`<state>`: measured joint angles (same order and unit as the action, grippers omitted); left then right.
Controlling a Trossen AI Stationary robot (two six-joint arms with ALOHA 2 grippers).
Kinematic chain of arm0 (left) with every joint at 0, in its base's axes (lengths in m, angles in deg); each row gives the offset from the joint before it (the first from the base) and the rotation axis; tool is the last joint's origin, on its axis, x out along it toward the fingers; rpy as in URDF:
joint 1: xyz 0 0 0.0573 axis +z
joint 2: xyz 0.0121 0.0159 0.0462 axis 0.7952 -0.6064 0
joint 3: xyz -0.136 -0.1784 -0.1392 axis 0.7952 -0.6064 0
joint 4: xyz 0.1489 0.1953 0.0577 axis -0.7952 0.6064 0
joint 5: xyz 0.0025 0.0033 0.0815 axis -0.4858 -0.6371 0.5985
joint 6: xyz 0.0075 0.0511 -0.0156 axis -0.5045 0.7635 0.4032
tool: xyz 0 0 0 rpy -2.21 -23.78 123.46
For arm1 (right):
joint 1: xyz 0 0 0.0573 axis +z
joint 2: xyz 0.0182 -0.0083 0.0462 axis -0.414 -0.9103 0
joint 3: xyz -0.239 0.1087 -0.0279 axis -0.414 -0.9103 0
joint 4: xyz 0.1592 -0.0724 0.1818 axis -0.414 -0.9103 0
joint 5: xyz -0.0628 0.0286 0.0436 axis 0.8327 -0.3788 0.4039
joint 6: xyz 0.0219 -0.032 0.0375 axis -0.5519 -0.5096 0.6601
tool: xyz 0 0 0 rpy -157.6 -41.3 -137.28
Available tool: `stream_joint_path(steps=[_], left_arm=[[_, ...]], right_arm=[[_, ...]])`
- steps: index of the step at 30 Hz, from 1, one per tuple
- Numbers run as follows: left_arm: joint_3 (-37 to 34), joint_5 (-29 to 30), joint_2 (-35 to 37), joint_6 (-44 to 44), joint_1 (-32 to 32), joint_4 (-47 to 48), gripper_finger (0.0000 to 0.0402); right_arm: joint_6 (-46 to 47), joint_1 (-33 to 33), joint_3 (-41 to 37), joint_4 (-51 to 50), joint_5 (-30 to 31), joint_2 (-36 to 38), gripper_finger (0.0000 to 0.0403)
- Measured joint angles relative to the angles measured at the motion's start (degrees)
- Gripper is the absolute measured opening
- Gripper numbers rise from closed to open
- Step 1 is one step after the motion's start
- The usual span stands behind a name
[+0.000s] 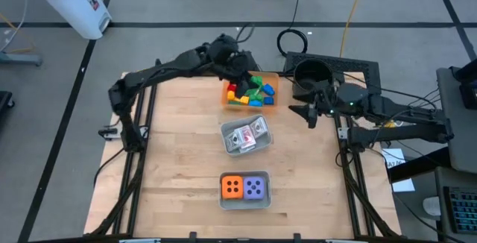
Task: Pick & Place Toys
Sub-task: Put the green game piece into the orange bin
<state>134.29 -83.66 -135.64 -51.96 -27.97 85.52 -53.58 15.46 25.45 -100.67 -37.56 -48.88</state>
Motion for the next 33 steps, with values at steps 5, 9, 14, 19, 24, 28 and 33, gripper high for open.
stream_joint_path(steps=[5,9,14,19,24,28,33], left_arm=[[8.9,2.0,-8.9,4.7,2.6,9.7,0.0145],[18.1,6.9,-16.6,8.7,4.0,18.5,0.0145],[28.8,10.7,-25.3,10.6,5.6,26.4,0.0145],[33.2,15.2,-29.9,11.9,6.6,30.1,0.0145],[32.8,16.0,-32.2,11.6,7.4,33.5,0.0145],[32.8,16.8,-33.4,12.7,7.5,36.6,0.0145],[32.8,20.5,-34.6,15.0,6.3,39.2,0.0145]], right_arm=[[2.5,0.0,-6.5,4.5,1.7,-0.2,0.0266],[7.1,0.0,-13.8,10.4,2.7,-0.2,0.0265],[14.8,0.3,-22.8,19.8,2.1,-0.2,0.0262],[19.3,1.3,-28.3,27.9,1.0,-0.2,0.0256],[19.5,1.7,-29.9,31.9,1.0,-0.2,0.0253],[19.5,1.7,-30.0,31.9,1.1,-0.2,0.0253],[19.5,1.7,-30.0,31.9,1.1,-0.2,0.0253]])
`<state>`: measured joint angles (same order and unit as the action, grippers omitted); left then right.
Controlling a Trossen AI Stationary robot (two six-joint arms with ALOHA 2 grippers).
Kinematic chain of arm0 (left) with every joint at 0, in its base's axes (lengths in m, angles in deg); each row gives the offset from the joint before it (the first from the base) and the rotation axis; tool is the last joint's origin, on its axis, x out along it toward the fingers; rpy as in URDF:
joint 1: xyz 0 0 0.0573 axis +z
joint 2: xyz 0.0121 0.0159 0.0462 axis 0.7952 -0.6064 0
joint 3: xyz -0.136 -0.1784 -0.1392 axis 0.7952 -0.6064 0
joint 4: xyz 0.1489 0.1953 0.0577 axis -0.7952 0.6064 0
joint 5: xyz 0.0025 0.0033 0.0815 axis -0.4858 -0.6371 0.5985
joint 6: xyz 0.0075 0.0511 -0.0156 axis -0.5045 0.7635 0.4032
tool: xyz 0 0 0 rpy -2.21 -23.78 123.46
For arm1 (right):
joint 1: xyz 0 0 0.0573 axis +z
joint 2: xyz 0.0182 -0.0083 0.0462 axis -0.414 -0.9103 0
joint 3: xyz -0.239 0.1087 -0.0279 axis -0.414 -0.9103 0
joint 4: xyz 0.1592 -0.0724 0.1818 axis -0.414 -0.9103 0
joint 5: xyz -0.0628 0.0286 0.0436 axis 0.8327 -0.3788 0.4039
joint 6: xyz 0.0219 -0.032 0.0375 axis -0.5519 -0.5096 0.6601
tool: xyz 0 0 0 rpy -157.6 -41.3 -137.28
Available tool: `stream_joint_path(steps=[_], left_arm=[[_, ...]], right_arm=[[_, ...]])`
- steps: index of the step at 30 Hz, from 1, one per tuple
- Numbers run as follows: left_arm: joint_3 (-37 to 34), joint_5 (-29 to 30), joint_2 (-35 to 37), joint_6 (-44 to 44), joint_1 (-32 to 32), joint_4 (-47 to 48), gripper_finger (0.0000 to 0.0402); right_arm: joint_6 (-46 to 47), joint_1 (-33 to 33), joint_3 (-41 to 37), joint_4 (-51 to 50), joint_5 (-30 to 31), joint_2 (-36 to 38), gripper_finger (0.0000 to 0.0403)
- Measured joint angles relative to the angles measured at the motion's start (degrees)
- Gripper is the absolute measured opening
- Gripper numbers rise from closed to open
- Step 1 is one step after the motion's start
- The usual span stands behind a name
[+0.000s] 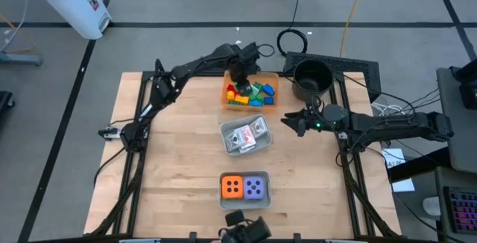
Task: Pick & Place Toys
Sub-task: Put the green game piece into the orange bin
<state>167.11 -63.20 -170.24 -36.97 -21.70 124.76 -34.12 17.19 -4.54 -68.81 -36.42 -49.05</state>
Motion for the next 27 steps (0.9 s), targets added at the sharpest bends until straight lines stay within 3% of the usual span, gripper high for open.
stream_joint_path(steps=[14,19,27], left_arm=[[-0.1,1.0,-1.2,0.9,-1.2,1.7,0.0145],[-0.1,-0.3,-1.2,4.9,-2.6,2.9,0.0145],[-0.1,3.0,-1.2,8.3,-5.4,2.2,0.0145]], right_arm=[[0.4,0.0,0.0,0.0,0.0,0.0,0.0253],[1.1,0.0,0.0,0.0,0.0,0.0,0.0253],[1.1,0.0,0.0,0.0,0.0,0.0,0.0253]])
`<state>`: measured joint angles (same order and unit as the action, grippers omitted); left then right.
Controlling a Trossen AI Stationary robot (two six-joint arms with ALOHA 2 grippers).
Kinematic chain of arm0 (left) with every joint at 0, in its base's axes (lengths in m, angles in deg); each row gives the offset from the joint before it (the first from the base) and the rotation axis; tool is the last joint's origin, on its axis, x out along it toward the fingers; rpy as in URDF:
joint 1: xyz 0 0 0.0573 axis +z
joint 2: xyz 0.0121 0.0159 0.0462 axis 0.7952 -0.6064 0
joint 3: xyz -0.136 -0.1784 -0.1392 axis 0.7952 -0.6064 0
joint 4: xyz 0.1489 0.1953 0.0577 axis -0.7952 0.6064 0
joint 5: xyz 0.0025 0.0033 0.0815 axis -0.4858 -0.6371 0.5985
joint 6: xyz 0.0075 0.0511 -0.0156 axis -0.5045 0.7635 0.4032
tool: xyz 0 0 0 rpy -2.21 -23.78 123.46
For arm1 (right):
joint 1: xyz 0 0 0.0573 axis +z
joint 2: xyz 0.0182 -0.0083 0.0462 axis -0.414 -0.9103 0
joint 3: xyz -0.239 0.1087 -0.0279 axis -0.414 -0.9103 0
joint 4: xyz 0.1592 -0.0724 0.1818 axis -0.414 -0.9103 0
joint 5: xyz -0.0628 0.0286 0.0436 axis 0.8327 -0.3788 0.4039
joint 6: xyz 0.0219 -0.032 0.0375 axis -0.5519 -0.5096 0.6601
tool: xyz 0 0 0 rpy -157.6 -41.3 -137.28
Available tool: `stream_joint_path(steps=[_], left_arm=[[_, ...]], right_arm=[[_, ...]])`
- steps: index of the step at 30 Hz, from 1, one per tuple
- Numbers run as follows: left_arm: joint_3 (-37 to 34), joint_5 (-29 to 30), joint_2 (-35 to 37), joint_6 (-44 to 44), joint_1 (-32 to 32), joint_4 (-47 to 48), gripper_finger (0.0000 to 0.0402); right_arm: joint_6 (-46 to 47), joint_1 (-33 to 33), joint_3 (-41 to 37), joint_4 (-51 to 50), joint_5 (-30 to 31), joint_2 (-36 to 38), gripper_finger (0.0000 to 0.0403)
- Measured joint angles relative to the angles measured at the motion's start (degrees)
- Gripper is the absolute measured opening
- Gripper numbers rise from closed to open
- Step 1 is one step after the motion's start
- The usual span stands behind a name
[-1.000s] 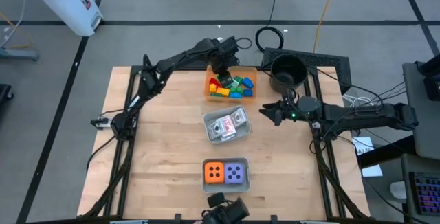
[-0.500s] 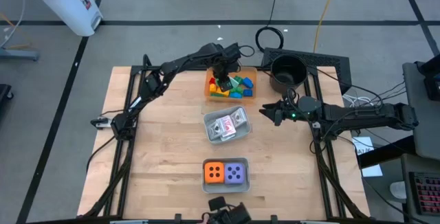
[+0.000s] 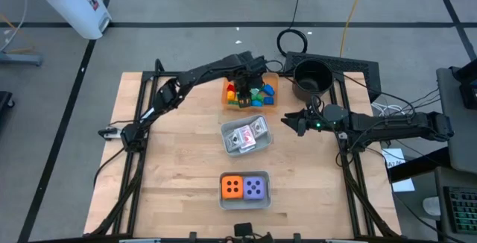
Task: Pick & Place Toys
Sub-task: Put the green game piece into the orange bin
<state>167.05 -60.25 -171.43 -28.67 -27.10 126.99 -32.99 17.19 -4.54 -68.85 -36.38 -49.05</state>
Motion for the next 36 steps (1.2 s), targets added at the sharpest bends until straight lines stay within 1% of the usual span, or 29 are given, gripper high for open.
stream_joint_path(steps=[4,19,22,27,30,33,36], left_arm=[[0.0,-2.3,0.0,-0.1,0.2,0.1,0.0145],[0.0,-2.5,0.0,-0.8,0.1,0.6,0.0148],[0.0,-2.7,0.0,-1.0,-0.2,0.6,0.0167],[0.0,-2.6,0.0,-0.9,-0.8,0.4,0.022],[0.0,-2.6,0.0,-2.0,-1.0,0.3,0.0245],[0.0,-2.5,0.0,-3.3,-1.0,0.3,0.0261],[0.0,-3.1,0.4,-5.3,-1.0,0.6,0.0267]], right_arm=[[0.2,0.0,0.0,0.0,0.0,0.0,0.0253],[0.4,0.0,0.0,0.0,0.0,0.0,0.0253],[0.4,0.0,0.0,0.0,0.0,0.0,0.0253],[0.4,0.0,0.0,0.0,0.0,0.0,0.0253],[0.3,0.0,0.0,0.0,0.0,0.0,0.0253],[-0.4,0.0,0.0,-0.1,0.0,0.0,0.0253],[-1.4,0.0,0.0,-0.1,0.0,0.0,0.0253]])
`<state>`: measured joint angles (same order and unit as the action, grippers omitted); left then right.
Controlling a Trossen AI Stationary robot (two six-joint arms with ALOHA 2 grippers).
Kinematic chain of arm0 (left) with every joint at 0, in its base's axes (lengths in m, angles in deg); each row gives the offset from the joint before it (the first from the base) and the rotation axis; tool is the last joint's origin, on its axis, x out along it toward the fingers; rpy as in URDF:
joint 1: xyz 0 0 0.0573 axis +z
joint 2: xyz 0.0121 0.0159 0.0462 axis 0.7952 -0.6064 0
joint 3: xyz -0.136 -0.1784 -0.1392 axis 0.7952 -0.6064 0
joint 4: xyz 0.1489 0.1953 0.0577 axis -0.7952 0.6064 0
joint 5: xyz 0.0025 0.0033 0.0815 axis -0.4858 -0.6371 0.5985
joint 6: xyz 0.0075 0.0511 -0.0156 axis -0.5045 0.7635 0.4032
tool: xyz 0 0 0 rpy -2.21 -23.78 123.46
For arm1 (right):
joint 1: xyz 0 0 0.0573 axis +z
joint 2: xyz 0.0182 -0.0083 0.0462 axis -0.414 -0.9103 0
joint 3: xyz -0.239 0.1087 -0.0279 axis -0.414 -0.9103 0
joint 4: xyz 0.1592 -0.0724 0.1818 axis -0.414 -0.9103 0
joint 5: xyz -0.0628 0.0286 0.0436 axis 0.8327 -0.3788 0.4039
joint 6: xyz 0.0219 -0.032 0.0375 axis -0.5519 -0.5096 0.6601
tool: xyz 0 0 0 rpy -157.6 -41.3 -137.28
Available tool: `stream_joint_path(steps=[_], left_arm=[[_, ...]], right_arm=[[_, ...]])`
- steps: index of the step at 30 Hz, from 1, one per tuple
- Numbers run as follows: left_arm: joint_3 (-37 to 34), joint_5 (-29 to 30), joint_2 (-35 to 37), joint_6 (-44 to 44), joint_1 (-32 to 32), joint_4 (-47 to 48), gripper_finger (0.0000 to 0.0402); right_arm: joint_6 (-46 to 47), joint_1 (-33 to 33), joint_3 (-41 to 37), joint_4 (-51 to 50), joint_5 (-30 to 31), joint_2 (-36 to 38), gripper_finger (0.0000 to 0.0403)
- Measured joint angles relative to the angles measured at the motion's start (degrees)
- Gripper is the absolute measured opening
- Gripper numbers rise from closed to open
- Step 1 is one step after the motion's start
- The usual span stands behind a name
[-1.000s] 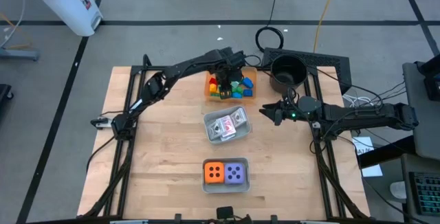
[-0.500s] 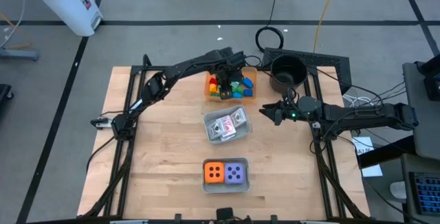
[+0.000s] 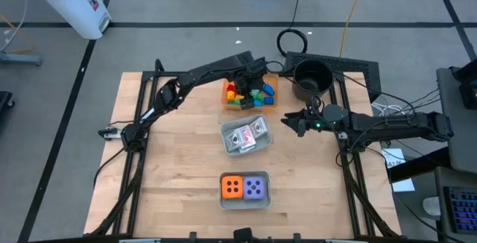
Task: Pick & Place Toys
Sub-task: Put the green game piece into the orange bin, then return to Home Position
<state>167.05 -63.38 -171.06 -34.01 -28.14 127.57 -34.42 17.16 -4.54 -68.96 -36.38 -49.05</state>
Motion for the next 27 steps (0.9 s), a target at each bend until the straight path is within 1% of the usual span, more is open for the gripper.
stream_joint_path(steps=[3,6,10,13,17,19,23,27], left_arm=[[0.0,-3.5,1.4,-1.2,0.2,0.3,0.0264],[0.1,-9.4,3.8,-2.2,0.7,-0.9,0.0253],[0.2,-15.2,8.0,-5.2,1.9,-4.4,0.0228],[0.2,-19.8,12.0,-7.4,3.2,-8.2,0.0204],[0.2,-26.7,18.6,-8.2,5.0,-12.7,0.0168],[0.2,-28.8,21.9,-9.1,5.8,-14.5,0.0151],[0.2,-30.9,28.5,-9.2,7.3,-17.1,0.0122],[0.2,-30.9,34.3,-9.1,8.3,-18.2,0.0101]], right_arm=[[-0.1,-0.4,0.0,0.3,-0.1,0.2,0.0253],[-0.7,-0.6,0.0,2.2,-0.2,1.2,0.0253],[-3.5,-1.0,0.0,3.9,-0.2,4.0,0.0251],[-4.9,-1.4,0.0,3.8,-0.2,6.5,0.0239],[-8.5,-2.3,0.0,4.0,-0.1,11.2,0.021],[-11.1,-2.9,0.0,3.8,0.3,14.2,0.0192],[-15.3,-3.9,0.0,1.2,1.9,21.0,0.0155],[-16.9,-4.3,0.0,-5.3,1.7,28.0,0.0116]])
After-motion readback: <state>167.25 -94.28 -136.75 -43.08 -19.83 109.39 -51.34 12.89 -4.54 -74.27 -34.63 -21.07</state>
